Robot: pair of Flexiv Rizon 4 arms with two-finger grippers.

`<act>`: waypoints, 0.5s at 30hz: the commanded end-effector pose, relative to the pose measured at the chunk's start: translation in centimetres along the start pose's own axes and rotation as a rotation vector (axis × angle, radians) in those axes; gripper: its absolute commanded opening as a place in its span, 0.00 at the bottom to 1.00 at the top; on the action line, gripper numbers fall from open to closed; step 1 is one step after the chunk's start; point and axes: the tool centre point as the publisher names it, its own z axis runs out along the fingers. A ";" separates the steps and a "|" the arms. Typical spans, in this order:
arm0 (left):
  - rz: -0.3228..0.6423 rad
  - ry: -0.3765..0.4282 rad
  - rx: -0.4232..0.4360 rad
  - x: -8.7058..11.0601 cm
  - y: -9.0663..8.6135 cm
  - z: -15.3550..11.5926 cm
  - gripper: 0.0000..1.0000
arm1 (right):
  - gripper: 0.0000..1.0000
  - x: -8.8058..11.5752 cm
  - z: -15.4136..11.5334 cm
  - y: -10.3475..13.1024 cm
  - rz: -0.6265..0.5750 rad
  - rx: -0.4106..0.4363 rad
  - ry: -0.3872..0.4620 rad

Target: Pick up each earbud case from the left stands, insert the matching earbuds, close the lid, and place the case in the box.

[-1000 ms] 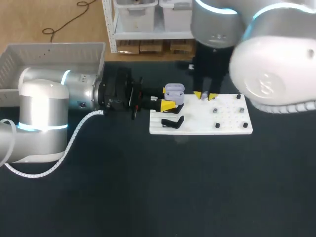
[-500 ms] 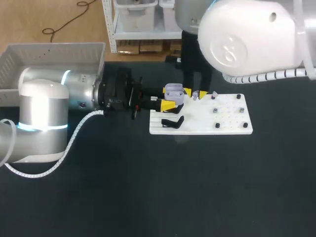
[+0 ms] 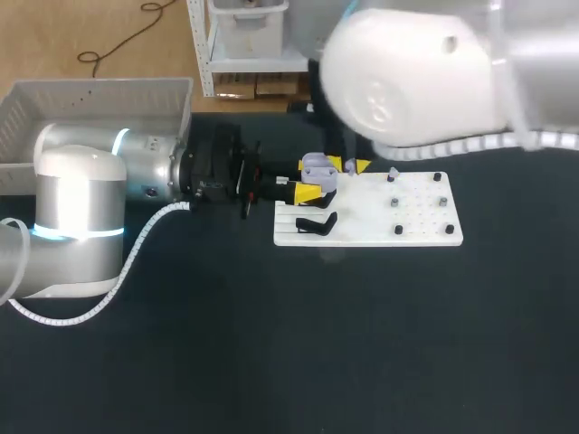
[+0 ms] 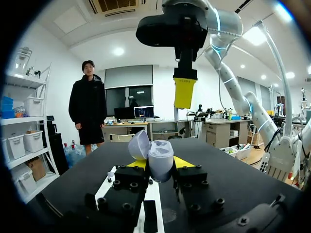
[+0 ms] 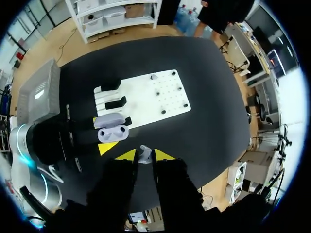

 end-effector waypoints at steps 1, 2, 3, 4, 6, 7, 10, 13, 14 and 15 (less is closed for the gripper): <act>0.000 0.000 0.001 0.1 0.1 0.0 0.00 | 0.00 -0.8 0.4 1.7 0.045 0.141 0.016; 0.000 0.000 0.001 0.1 0.1 0.0 0.00 | 0.00 -0.8 0.5 1.8 0.056 0.149 0.019; 0.000 0.000 0.001 0.1 0.1 0.0 0.00 | 0.00 -0.8 0.5 1.9 0.080 0.162 0.020; 0.000 0.000 0.001 0.1 0.1 0.0 0.00 | 0.00 -0.9 0.5 1.9 0.089 0.179 0.018; 0.000 0.000 0.001 0.1 0.1 0.0 0.00 | 0.00 -1.1 0.6 1.9 0.119 0.186 0.017; 0.000 0.000 0.001 0.1 0.1 0.0 0.00 | 0.00 -1.2 0.7 1.8 0.127 0.193 0.018; 0.000 0.000 0.001 0.1 0.1 0.0 0.00 | 0.00 -1.3 0.9 1.7 0.144 0.189 0.019; 0.040 0.014 -0.017 0.1 0.1 0.2 0.00 | 0.00 -1.3 1.2 1.5 0.156 0.193 0.023; 0.047 0.018 -0.024 0.2 0.2 0.2 0.00 | 0.00 -1.3 1.2 1.5 0.157 0.193 0.025; 0.055 0.023 -0.024 0.2 0.2 0.2 0.00 | 0.00 -1.3 1.2 1.5 0.159 0.192 0.027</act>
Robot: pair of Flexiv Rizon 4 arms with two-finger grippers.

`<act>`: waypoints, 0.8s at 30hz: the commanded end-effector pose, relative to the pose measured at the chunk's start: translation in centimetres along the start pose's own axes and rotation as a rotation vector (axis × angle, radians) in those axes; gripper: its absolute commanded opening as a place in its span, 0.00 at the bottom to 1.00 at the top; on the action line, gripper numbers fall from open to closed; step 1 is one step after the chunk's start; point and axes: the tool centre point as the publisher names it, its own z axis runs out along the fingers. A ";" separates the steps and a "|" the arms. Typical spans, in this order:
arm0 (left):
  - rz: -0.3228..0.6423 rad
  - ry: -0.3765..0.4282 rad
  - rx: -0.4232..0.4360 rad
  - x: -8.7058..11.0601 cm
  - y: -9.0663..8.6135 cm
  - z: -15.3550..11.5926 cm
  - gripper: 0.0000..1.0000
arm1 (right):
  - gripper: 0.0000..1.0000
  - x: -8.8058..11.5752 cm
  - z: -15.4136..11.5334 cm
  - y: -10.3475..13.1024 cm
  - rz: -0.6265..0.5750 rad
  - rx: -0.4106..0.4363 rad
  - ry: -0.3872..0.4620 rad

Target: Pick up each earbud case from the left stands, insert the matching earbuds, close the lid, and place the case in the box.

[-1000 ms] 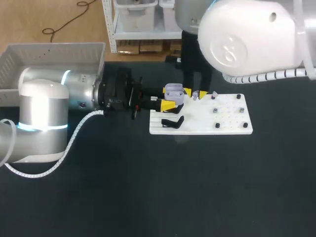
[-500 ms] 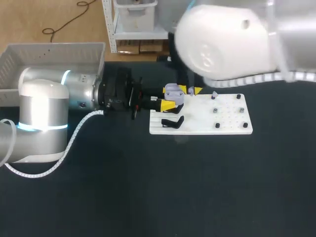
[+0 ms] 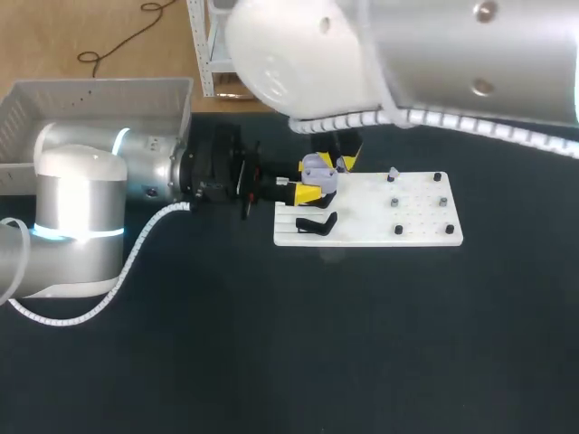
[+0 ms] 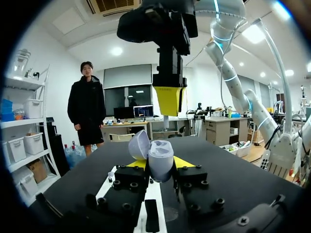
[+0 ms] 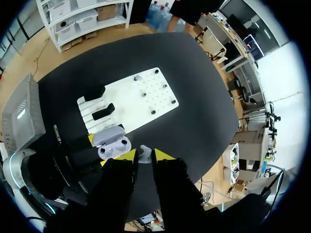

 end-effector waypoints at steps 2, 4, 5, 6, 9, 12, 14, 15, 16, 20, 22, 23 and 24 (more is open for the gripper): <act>0.029 0.017 -0.023 0.0 0.1 0.2 0.00 | 0.00 -0.2 0.1 0.3 0.005 0.018 0.009; 0.031 0.019 -0.023 0.1 0.0 0.2 0.00 | 0.00 -0.2 0.0 0.4 0.007 0.018 0.014; 0.032 0.020 -0.024 0.1 0.0 0.2 0.00 | 0.00 -0.1 0.0 0.4 0.008 0.018 0.015; 0.036 0.024 -0.026 0.1 0.1 0.2 0.00 | 0.00 -0.2 0.0 0.5 0.009 0.017 0.016; 0.038 0.026 -0.029 0.2 0.1 0.1 0.00 | 0.00 -0.2 0.1 0.7 0.012 0.018 0.020; 0.036 0.026 -0.034 0.2 0.1 0.1 0.00 | 0.00 -0.2 0.2 1.0 0.020 0.011 0.024; 0.034 0.027 -0.034 0.3 0.1 0.1 0.00 | 0.00 -0.2 0.2 1.2 0.029 0.004 0.028; 0.032 0.028 -0.035 0.3 0.1 0.2 0.00 | 0.00 -0.3 0.2 1.2 0.039 -0.005 0.032; 0.030 0.028 -0.035 0.3 0.1 0.2 0.00 | 0.00 -0.4 0.2 1.3 0.046 -0.009 0.036; 0.016 0.024 -0.037 0.4 -0.1 0.2 0.00 | 0.00 -0.6 0.2 1.5 0.070 -0.032 0.052; 0.014 0.024 -0.036 0.4 -0.1 0.3 0.00 | 0.00 -0.5 0.2 1.7 0.073 -0.034 0.056; 0.013 0.023 -0.036 0.4 -0.1 0.3 0.00 | 0.00 -0.5 0.2 1.8 0.073 -0.035 0.058; 0.012 0.022 -0.036 0.4 -0.2 0.3 0.00 | 0.00 -0.4 0.3 1.9 0.074 -0.035 0.060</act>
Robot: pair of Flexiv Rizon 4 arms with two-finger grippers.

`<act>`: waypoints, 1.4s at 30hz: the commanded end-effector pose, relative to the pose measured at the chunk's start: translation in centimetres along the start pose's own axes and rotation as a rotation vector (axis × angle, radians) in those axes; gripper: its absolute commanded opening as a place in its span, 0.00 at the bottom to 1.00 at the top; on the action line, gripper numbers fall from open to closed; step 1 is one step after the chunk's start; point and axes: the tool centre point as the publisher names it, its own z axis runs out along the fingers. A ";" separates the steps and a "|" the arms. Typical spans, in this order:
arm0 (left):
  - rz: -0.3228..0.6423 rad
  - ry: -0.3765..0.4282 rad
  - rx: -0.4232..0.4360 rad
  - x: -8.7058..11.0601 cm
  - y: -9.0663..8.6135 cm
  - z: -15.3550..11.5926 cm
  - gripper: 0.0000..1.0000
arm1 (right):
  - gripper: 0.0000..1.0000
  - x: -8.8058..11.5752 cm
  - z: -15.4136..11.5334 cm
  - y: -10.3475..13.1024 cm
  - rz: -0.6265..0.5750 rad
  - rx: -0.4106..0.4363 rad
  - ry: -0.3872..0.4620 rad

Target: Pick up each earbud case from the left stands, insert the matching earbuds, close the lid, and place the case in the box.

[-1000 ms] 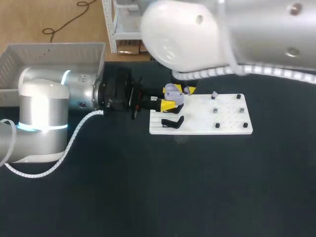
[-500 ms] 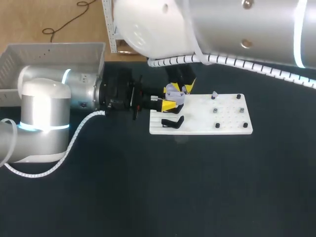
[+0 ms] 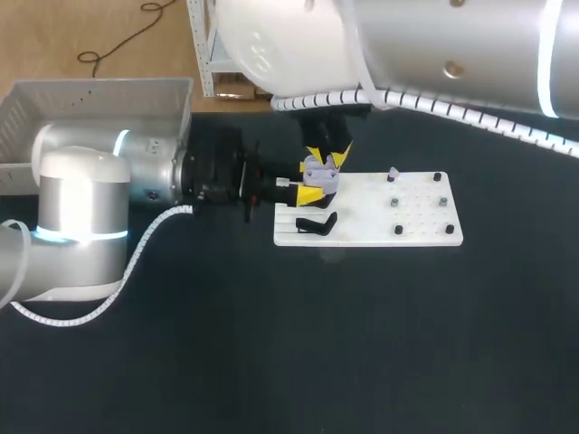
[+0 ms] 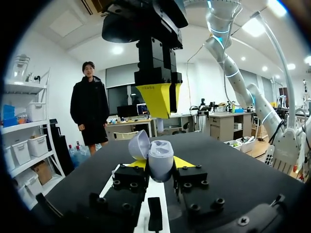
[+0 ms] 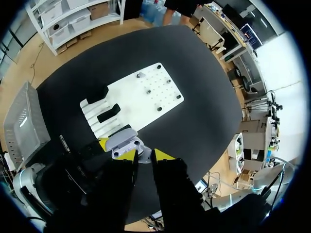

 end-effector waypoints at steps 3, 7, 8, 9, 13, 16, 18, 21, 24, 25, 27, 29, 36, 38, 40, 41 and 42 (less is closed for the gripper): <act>-0.001 0.000 -0.006 0.0 -0.2 0.0 0.00 | 0.00 0.2 0.2 0.1 0.005 -0.006 0.013; -0.001 0.000 -0.006 0.0 -0.2 0.0 0.00 | 0.00 0.5 0.2 0.3 0.015 -0.012 0.023; -0.001 0.000 -0.006 0.0 -0.2 0.0 0.00 | 0.00 0.6 0.1 0.3 0.017 -0.013 0.024; -0.001 0.000 -0.006 0.0 -0.2 0.0 0.00 | 0.00 0.6 0.1 0.3 0.021 -0.014 0.025; -0.001 0.000 -0.006 0.0 -0.2 0.0 0.00 | 0.00 0.7 0.2 0.4 0.030 -0.008 0.019; -0.001 0.000 -0.006 0.0 -0.2 0.0 0.00 | 0.00 0.8 0.2 0.4 0.040 -0.010 0.016; -0.001 0.000 -0.006 0.0 -0.2 0.0 0.00 | 0.00 0.9 0.1 0.3 0.049 -0.032 0.020; -0.001 0.000 -0.006 0.0 -0.2 0.0 0.00 | 0.00 0.9 0.1 0.2 0.053 -0.038 0.019; -0.001 0.000 -0.006 0.0 -0.2 0.0 0.00 | 0.00 0.9 0.1 0.2 0.053 -0.038 0.019; -0.001 0.000 -0.006 0.0 -0.2 0.0 0.00 | 0.00 0.9 0.1 0.2 0.053 -0.038 0.019; -0.001 0.000 -0.006 0.0 -0.2 0.0 0.00 | 0.00 0.9 0.1 0.2 0.053 -0.038 0.019; -0.001 0.000 -0.006 0.0 -0.2 0.0 0.00 | 0.00 0.9 0.1 0.2 0.053 -0.038 0.019; -0.001 0.000 -0.006 0.0 -0.2 0.0 0.00 | 0.00 0.7 0.0 0.2 0.065 -0.042 0.023; -0.001 0.000 -0.006 0.0 -0.2 0.0 0.00 | 0.00 0.6 -0.1 0.3 0.080 -0.039 0.021; -0.001 0.000 -0.006 0.0 -0.2 0.0 0.00 | 0.00 0.5 -0.1 0.4 0.091 -0.037 0.023; -0.001 0.000 -0.006 0.0 -0.2 0.0 0.00 | 0.00 0.5 -0.2 0.5 0.097 -0.034 0.021; -0.001 0.000 -0.006 0.0 -0.2 0.0 0.00 | 0.00 0.5 -0.2 0.5 0.101 -0.028 0.019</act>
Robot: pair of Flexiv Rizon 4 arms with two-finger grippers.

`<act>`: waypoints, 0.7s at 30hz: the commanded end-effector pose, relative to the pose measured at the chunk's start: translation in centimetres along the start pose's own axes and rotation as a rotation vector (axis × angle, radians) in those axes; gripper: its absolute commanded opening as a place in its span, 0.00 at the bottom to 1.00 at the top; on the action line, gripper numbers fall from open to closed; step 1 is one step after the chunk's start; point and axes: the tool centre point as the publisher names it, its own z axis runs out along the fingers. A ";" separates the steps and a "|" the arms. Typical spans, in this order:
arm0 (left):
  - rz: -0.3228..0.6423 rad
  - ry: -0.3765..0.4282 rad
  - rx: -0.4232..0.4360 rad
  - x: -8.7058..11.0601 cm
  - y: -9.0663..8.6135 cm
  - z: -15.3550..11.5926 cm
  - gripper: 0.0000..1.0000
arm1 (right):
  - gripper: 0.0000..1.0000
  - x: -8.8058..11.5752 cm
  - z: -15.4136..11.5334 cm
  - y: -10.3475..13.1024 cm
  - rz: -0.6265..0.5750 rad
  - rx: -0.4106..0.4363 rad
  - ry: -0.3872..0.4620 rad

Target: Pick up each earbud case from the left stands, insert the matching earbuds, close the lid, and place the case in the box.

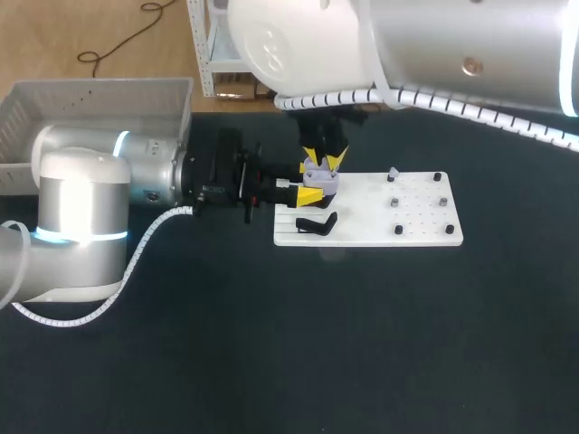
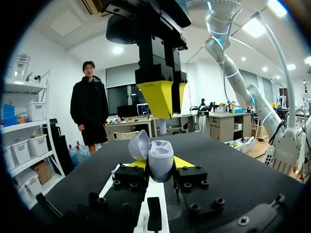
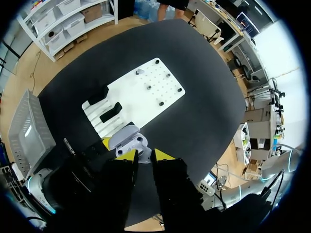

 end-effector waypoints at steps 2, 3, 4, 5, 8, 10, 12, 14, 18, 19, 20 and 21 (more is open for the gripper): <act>0.001 0.001 -0.005 0.0 -0.1 0.0 0.00 | 0.00 0.0 -0.1 0.1 0.016 0.017 -0.008; 0.001 0.001 -0.005 0.0 -0.1 0.0 0.00 | 0.00 0.0 -0.1 0.2 0.019 0.018 -0.009; 0.001 0.001 -0.005 0.0 -0.1 0.0 0.00 | 0.00 0.1 -0.2 0.2 0.024 0.023 -0.015; 0.001 0.001 -0.005 0.0 -0.1 0.0 0.00 | 0.00 0.1 -0.2 0.3 0.028 0.030 -0.021; 0.001 0.001 -0.005 0.0 -0.1 0.0 0.00 | 0.00 0.2 -0.1 0.4 0.035 0.039 -0.028; 0.001 0.001 -0.005 0.0 -0.1 0.0 0.00 | 0.00 0.3 -0.2 0.5 0.040 0.042 -0.037; 0.001 0.001 -0.005 0.0 -0.1 0.0 0.00 | 0.00 0.4 -0.2 0.5 0.046 0.043 -0.044; 0.001 0.001 -0.005 0.0 -0.1 0.0 0.00 | 0.00 0.5 -0.1 0.5 0.054 0.048 -0.055; 0.001 0.001 -0.005 0.0 -0.1 0.0 0.00 | 0.00 0.6 0.0 0.4 0.068 0.045 -0.054; 0.001 0.001 -0.005 0.0 -0.1 0.0 0.00 | 0.00 0.6 0.0 0.4 0.072 0.043 -0.053; 0.001 0.001 -0.005 0.0 -0.1 0.0 0.00 | 0.00 0.6 0.0 0.4 0.076 0.043 -0.052; 0.001 0.001 -0.005 0.0 -0.1 0.0 0.00 | 0.00 0.6 0.0 0.4 0.078 0.043 -0.051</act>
